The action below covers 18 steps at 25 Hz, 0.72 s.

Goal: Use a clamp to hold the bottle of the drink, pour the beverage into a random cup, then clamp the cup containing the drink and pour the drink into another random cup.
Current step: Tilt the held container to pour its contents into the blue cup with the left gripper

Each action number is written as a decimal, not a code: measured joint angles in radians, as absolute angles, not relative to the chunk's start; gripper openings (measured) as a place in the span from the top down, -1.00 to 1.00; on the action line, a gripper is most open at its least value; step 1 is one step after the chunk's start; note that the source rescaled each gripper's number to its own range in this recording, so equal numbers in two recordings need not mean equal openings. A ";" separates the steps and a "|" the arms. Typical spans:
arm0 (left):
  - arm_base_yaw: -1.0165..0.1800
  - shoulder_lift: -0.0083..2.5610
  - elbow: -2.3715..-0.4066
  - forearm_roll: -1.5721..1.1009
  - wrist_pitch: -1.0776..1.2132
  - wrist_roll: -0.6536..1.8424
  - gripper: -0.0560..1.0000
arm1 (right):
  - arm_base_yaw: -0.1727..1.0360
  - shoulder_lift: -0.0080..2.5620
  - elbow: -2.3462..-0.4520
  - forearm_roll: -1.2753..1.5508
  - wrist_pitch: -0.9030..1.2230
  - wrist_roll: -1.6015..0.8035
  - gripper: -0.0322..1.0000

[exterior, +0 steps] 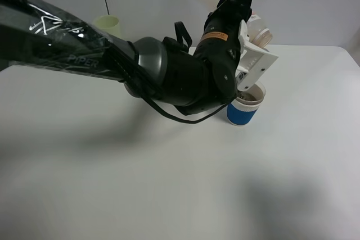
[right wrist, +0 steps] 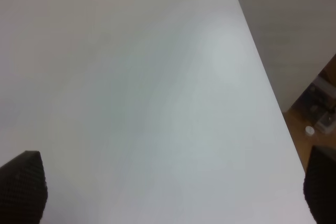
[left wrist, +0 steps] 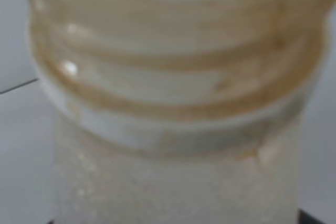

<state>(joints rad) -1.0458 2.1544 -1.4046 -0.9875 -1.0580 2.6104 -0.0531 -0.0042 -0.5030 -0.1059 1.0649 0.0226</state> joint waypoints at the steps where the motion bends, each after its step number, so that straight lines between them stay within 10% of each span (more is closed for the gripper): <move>1: -1.046 2.154 -1.405 -0.981 -1.063 2.610 0.89 | -0.053 -0.004 -0.503 -0.106 1.065 0.023 -1.00; 18: -1.068 2.154 -1.405 -0.900 -1.105 2.610 0.89 | -0.053 -0.004 -0.503 -0.106 1.065 0.023 -1.00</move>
